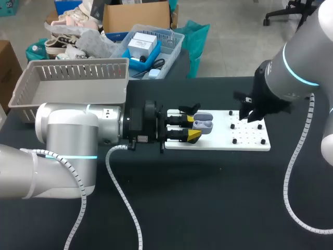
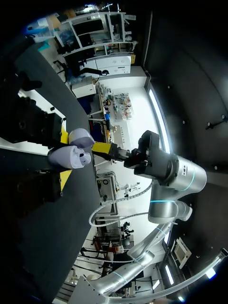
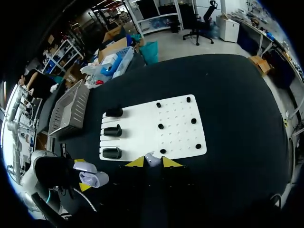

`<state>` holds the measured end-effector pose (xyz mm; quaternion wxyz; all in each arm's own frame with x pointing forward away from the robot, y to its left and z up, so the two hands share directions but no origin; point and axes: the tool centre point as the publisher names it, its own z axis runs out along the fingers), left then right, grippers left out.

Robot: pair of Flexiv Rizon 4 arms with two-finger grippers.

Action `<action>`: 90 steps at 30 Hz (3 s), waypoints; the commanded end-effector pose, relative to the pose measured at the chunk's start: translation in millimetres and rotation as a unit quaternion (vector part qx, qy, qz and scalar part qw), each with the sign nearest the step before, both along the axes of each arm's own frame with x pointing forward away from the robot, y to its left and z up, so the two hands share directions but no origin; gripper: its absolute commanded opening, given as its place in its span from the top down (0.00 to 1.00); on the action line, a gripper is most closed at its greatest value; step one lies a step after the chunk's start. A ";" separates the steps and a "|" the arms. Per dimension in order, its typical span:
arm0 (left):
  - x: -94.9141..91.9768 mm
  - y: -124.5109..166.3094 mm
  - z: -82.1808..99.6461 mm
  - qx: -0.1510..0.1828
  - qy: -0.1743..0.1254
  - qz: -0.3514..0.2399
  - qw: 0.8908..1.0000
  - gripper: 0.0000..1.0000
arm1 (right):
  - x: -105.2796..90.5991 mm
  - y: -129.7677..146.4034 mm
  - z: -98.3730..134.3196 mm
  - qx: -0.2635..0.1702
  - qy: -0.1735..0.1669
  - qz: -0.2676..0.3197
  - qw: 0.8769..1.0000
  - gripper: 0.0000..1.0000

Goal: Pick up each earbud case from the left stands, insert the matching earbuds, close the lid, and place the case in the box.

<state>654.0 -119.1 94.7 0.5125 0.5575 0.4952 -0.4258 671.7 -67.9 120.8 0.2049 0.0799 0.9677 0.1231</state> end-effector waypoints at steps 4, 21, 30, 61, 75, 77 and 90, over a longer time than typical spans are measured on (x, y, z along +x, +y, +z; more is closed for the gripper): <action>0.1 -0.6 -0.6 0.000 -0.001 0.001 1.000 1.00 | -24.8 16.1 48.6 -0.010 0.010 0.034 0.999 1.00; 0.1 -0.6 -0.6 0.000 -0.001 0.001 1.000 1.00 | -38.7 71.6 76.2 -0.042 0.051 0.119 0.991 1.00; 0.1 -0.6 -0.6 0.000 -0.001 0.001 1.000 1.00 | -37.7 89.9 63.1 -0.055 0.067 0.140 0.986 1.00; 0.1 -0.6 -0.6 0.000 -0.001 0.001 1.000 1.00 | -42.7 110.8 35.6 -0.081 0.050 0.157 0.983 1.00; 0.1 -0.6 -0.6 0.000 -0.001 0.001 1.000 1.00 | -36.7 112.5 31.1 -0.081 0.048 0.157 0.983 1.00; 0.1 -0.6 -0.6 0.000 -0.001 0.001 1.000 1.00 | -35.7 112.2 30.4 -0.080 0.048 0.157 0.983 1.00; 0.1 -0.6 -0.6 0.000 -0.001 0.001 1.000 1.00 | -31.8 113.0 26.7 -0.079 0.046 0.160 0.983 1.00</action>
